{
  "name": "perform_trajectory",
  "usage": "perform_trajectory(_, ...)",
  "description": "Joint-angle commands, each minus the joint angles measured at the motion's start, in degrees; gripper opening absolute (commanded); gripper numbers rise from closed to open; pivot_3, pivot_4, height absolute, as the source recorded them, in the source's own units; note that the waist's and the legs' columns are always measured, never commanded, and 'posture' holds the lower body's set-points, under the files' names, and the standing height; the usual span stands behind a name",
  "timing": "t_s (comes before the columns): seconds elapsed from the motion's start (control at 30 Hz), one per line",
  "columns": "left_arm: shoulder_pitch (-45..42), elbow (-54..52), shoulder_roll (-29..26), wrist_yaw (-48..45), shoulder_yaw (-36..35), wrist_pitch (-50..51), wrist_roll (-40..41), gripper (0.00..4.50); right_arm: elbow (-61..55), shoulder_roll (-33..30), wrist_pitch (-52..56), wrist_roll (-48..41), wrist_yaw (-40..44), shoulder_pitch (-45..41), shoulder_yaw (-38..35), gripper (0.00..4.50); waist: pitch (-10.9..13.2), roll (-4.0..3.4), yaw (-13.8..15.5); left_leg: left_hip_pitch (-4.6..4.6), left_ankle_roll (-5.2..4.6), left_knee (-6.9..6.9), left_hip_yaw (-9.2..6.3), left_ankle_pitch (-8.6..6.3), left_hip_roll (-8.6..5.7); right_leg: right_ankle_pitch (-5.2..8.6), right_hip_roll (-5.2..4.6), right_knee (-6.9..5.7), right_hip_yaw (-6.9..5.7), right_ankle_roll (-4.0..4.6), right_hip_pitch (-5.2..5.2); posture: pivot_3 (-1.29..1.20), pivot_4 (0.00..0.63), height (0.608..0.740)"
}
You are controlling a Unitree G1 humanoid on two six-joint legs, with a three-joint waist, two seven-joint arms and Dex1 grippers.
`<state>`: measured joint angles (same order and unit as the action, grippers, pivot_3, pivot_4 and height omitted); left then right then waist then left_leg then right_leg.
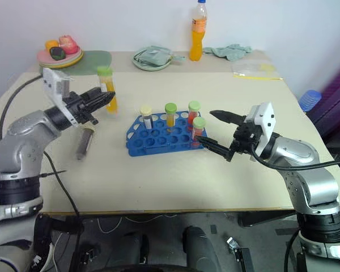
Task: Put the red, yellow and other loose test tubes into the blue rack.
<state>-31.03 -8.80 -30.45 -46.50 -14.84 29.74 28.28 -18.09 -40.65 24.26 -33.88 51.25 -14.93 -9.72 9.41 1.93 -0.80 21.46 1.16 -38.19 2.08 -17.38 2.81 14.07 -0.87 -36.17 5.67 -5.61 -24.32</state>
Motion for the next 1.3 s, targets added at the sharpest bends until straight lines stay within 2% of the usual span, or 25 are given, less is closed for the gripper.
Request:
perform_trajectory(0.03, 1.6, -3.5, 2.6, -3.6, 2.4, -9.2, 1.0, 0.73, 0.2, -0.9, -2.2, 0.5, 0.8, -0.8, -1.8, 4.5, 0.0, -0.06, 0.1, -0.01, 0.0, 0.0, 0.0, 0.0, -0.01, 0.01, 0.0, 0.03, 0.0, 0.02, 0.05, 0.0, 0.15, 0.74)
perform_trajectory(0.27, 4.6, 0.8, 8.8, -4.4, 10.6, -19.8, -4.3, 0.73, -1.4, -1.3, -2.7, 0.8, 0.2, 2.2, -3.1, 4.5, 0.0, -0.06, 0.0, -0.02, -0.01, -0.03, -0.05, 0.0, -0.03, 0.0, 0.03, 0.06, 0.01, -0.01, 0.12, 0.0, 0.15, 0.74)
perform_trajectory(0.47, 3.8, 10.5, 15.0, -0.6, 18.6, -33.6, -14.8, 0.73, -3.2, -2.6, -1.9, 0.6, -0.4, 6.2, -6.3, 4.5, -0.1, -0.1, 0.1, -0.03, -0.01, -0.04, -0.04, 0.0, -0.04, -0.01, 0.03, 0.06, 0.02, -0.02, 0.12, 0.0, 0.15, 0.74)
perform_trajectory(0.6, 3.2, 16.9, 16.5, 2.4, 22.2, -43.5, -22.1, 0.73, -3.8, -4.1, -1.9, 0.5, 0.4, 10.2, -9.0, 4.5, -0.1, -0.09, 0.1, -0.02, -0.02, -0.03, -0.05, -0.01, -0.05, -0.01, 0.03, 0.08, 0.03, -0.02, 0.13, 0.0, 0.15, 0.74)
perform_trajectory(0.77, 2.2, 23.4, 18.0, 6.7, 24.2, -51.0, -27.1, 0.73, -4.7, -4.6, -1.1, -0.1, 0.1, 12.8, -11.2, 4.5, -0.1, -0.13, -0.1, -0.05, -0.02, -0.03, -0.07, -0.01, -0.04, -0.01, 0.08, 0.06, 0.06, -0.02, 0.13, 0.0, 0.15, 0.74)
perform_trajectory(0.93, 2.1, 26.7, 19.4, 8.7, 26.3, -55.1, -29.5, 0.73, -5.7, -4.7, -0.1, -0.7, -0.4, 12.7, -11.7, 4.5, -0.1, -0.14, 0.1, -0.04, -0.02, -0.03, -0.07, -0.01, -0.04, -0.01, 0.07, 0.07, 0.06, -0.03, 0.13, 0.0, 0.15, 0.74)
perform_trajectory(1.3, 3.4, 29.4, 22.2, 7.2, 26.8, -53.7, -25.8, 0.73, -6.2, -5.8, 0.6, -0.6, -0.9, 12.8, -12.0, 4.5, -0.1, -0.17, 0.1, -0.06, -0.03, -0.03, -0.08, -0.01, -0.04, -0.01, 0.08, 0.06, 0.06, -0.03, 0.15, 0.0, 0.15, 0.74)
